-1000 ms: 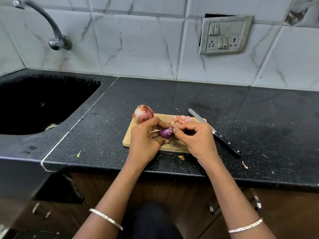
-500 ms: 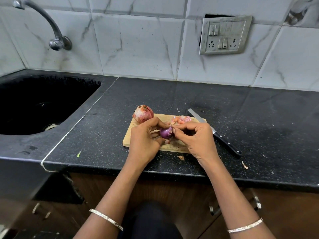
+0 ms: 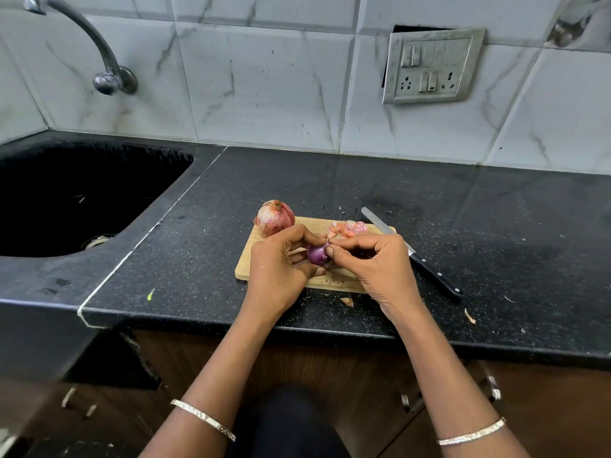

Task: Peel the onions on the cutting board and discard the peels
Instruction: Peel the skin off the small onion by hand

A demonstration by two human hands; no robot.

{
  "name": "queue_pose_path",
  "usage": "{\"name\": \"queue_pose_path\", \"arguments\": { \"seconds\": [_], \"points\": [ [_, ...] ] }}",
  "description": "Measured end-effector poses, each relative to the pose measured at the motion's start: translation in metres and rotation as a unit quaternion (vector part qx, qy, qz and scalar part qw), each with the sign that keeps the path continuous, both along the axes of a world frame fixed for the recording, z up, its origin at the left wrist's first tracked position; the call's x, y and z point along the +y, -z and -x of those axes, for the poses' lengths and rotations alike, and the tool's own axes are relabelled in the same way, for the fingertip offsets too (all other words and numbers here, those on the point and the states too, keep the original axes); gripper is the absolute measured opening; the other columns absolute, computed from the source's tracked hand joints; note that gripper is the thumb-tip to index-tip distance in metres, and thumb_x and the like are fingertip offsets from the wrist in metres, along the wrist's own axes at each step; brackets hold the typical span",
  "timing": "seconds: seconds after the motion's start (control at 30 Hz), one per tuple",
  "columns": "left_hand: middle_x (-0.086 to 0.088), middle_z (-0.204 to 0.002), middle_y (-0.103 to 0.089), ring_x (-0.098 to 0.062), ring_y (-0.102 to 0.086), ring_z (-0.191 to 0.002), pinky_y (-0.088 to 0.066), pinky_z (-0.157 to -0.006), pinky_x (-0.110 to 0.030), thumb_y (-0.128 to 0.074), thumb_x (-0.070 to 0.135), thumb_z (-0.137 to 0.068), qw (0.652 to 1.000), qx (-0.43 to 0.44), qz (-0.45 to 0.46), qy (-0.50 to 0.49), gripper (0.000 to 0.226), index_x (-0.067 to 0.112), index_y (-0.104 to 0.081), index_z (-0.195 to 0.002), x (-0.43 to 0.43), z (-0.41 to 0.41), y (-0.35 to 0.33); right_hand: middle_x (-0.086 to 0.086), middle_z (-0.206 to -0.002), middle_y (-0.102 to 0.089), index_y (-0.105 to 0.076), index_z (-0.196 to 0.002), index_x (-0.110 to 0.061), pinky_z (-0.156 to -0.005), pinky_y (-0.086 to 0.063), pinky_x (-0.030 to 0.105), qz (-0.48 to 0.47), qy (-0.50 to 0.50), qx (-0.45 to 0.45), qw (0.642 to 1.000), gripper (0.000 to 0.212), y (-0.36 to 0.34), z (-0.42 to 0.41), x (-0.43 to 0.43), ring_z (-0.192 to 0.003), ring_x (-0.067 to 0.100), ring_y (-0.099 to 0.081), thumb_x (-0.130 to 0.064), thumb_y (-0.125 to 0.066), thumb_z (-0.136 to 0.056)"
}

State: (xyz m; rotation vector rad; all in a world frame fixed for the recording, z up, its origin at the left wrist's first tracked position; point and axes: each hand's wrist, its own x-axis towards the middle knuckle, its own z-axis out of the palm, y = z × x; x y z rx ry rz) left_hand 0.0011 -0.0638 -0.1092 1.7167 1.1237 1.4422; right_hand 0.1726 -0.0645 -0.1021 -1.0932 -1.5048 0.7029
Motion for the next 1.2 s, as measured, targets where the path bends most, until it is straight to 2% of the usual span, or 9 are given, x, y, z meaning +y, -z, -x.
{"name": "queue_pose_path", "arguments": {
  "seconds": [0.1, 0.2, 0.43, 0.57, 0.7, 0.83, 0.9, 1.03, 1.2],
  "points": [
    [0.001, -0.1, -0.076, -0.004, -0.072, -0.098, -0.06, -0.077, -0.019, -0.082, -0.02, -0.068, 1.0, 0.0, 0.003, 0.0, 0.037, 0.008, -0.072, -0.089, -0.001, -0.001, 0.0, -0.006, -0.081, -0.079, -0.082, -0.088, -0.019, -0.075, -0.058, 0.026, 0.007, -0.001, -0.002, 1.0, 0.012, -0.001, 0.0, 0.0, -0.081, 0.007, -0.073, -0.01, -0.084, -0.08],
    [-0.001, -0.101, -0.075, -0.002, -0.071, -0.098, -0.058, -0.074, -0.015, -0.081, -0.021, -0.068, 1.0, -0.007, 0.006, 0.008, 0.037, 0.009, -0.071, -0.09, -0.002, -0.001, -0.001, -0.008, -0.081, -0.078, -0.081, -0.087, -0.024, -0.078, -0.06, 0.031, 0.005, 0.008, -0.007, 1.0, 0.016, 0.0, 0.0, -0.001, -0.082, 0.007, -0.074, -0.009, -0.082, -0.081],
    [0.001, -0.101, -0.075, -0.002, -0.071, -0.099, -0.058, -0.077, -0.016, -0.081, -0.021, -0.067, 1.0, -0.002, 0.012, 0.007, 0.039, 0.008, -0.072, -0.09, -0.002, 0.0, 0.0, -0.007, -0.081, -0.078, -0.082, -0.088, -0.021, -0.076, -0.06, 0.029, 0.006, 0.007, -0.006, 1.0, 0.013, -0.002, 0.0, -0.002, -0.082, 0.008, -0.074, -0.01, -0.084, -0.08],
    [0.0, -0.102, -0.075, -0.005, -0.072, -0.1, -0.059, -0.077, -0.017, -0.08, -0.022, -0.067, 1.0, -0.009, 0.016, 0.01, 0.041, 0.009, -0.071, -0.091, -0.002, -0.001, 0.0, -0.007, -0.08, -0.078, -0.082, -0.084, -0.023, -0.08, -0.061, 0.036, 0.019, 0.033, -0.001, 0.999, 0.015, -0.002, 0.002, -0.001, -0.081, 0.01, -0.074, -0.008, -0.081, -0.081],
    [-0.001, -0.102, -0.074, 0.001, -0.07, -0.098, -0.057, -0.073, -0.013, -0.079, -0.023, -0.068, 1.0, -0.004, 0.021, 0.009, 0.043, 0.011, -0.071, -0.092, -0.003, -0.002, -0.001, 0.0, -0.08, -0.078, -0.082, -0.083, -0.018, -0.081, -0.062, 0.046, 0.04, 0.05, 0.028, 0.998, 0.021, -0.001, 0.005, 0.0, -0.078, 0.022, -0.076, 0.0, -0.071, -0.085],
    [0.001, -0.102, -0.073, -0.002, -0.071, -0.097, -0.058, -0.076, -0.015, -0.08, -0.02, -0.07, 1.0, -0.008, 0.021, 0.006, 0.047, 0.02, -0.07, -0.091, -0.001, -0.001, 0.001, -0.002, -0.084, -0.079, -0.081, -0.088, -0.013, -0.076, -0.061, 0.033, 0.026, 0.031, 0.029, 0.999, 0.011, 0.0, 0.004, -0.002, -0.08, 0.016, -0.076, -0.003, -0.08, -0.081],
    [0.005, -0.102, -0.073, -0.004, -0.071, -0.098, -0.059, -0.08, -0.018, -0.082, -0.017, -0.071, 1.0, -0.008, 0.015, 0.001, 0.047, 0.023, -0.072, -0.094, -0.001, -0.001, 0.001, -0.003, -0.087, -0.079, -0.081, -0.092, -0.012, -0.079, -0.061, 0.034, 0.014, 0.025, 0.018, 0.999, 0.013, 0.003, 0.002, -0.001, -0.084, 0.015, -0.076, -0.007, -0.083, -0.081],
    [0.012, -0.106, -0.073, -0.004, -0.07, -0.105, -0.057, -0.09, -0.019, -0.08, -0.011, -0.078, 1.0, 0.003, 0.016, 0.002, 0.043, 0.017, -0.076, -0.11, 0.001, 0.001, 0.003, -0.001, -0.089, -0.079, -0.081, -0.097, -0.015, -0.081, -0.062, 0.05, 0.006, 0.038, 0.011, 0.999, 0.011, 0.01, 0.002, 0.006, -0.082, 0.021, -0.076, -0.009, -0.076, -0.089],
    [0.015, -0.111, -0.072, -0.001, -0.068, -0.104, -0.057, -0.087, -0.017, -0.08, 0.002, -0.084, 0.999, 0.013, -0.028, -0.02, 0.043, 0.023, -0.071, -0.12, -0.001, -0.001, 0.001, -0.009, -0.101, -0.071, -0.074, -0.108, -0.017, -0.08, -0.061, 0.04, -0.07, 0.156, -0.048, 0.984, 0.031, 0.004, 0.004, -0.001, -0.086, 0.01, -0.072, 0.003, -0.057, -0.091]
  ]
}}
